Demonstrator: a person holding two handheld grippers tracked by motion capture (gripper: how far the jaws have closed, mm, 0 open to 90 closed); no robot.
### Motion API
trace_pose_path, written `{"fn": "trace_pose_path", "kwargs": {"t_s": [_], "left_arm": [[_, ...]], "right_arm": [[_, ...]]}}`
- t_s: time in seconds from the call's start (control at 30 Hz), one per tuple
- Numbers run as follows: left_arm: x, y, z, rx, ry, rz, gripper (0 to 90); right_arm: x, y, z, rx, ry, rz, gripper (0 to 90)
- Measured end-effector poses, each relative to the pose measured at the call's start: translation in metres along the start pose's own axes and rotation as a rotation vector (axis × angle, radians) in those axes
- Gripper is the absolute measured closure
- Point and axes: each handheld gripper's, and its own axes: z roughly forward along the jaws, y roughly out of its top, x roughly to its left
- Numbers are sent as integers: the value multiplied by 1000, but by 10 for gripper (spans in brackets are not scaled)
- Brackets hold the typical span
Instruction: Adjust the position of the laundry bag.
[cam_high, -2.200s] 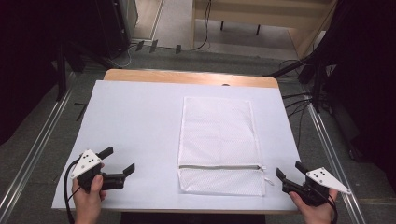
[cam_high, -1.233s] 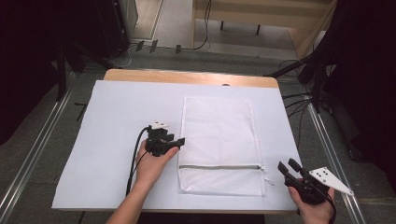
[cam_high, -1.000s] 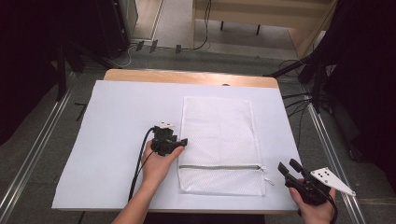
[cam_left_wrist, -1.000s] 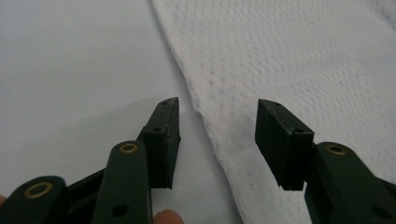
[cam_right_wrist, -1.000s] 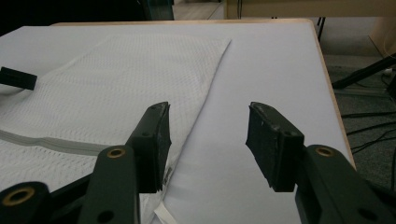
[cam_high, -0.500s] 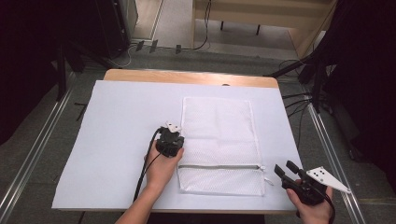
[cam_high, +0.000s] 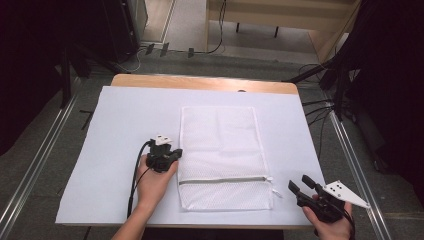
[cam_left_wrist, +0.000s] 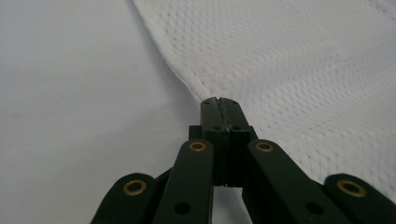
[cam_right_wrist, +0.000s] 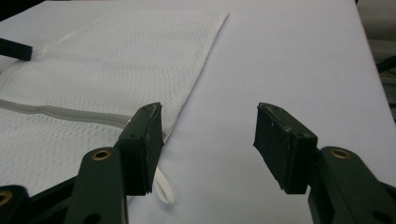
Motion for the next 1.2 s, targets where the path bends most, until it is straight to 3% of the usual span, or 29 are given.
{"fn": "trace_pose_path", "kwargs": {"t_s": [0.13,0.2,0.3,0.33,0.5,0.57,0.6,0.7,0.77,0.8,0.9,1.0,1.2], "left_arm": [[16,-6,-20,-34,-18,-33,900],[23,-10,-25,-48,-4,-42,900],[32,-11,-26,-56,18,-53,900],[43,-11,-26,-76,36,-75,900],[55,-13,-21,-58,21,-92,900],[55,-14,-23,-64,25,-91,898],[55,-15,-26,-74,31,-88,855],[53,-19,-35,-111,34,-84,647],[48,-20,-41,-123,55,-56,523],[45,-20,-45,-136,47,-53,510],[37,-18,-55,-177,-3,-58,493],[27,-17,-59,-200,-43,-50,495],[11,-19,-57,-194,-105,-17,503]], "right_arm": [[9,1,4,11,14,-1,406],[17,4,5,14,28,-4,384],[32,12,7,22,37,-26,363],[36,16,8,24,43,-32,356],[60,37,17,32,67,-60,357],[69,43,23,31,85,-54,349],[73,45,25,19,91,-51,350],[81,39,31,-24,104,-16,387],[83,30,36,10,116,-58,393],[83,24,37,17,119,-67,409],[75,8,42,40,143,-4,451],[68,1,44,59,135,31,474],[69,0,48,81,146,27,498]]}}
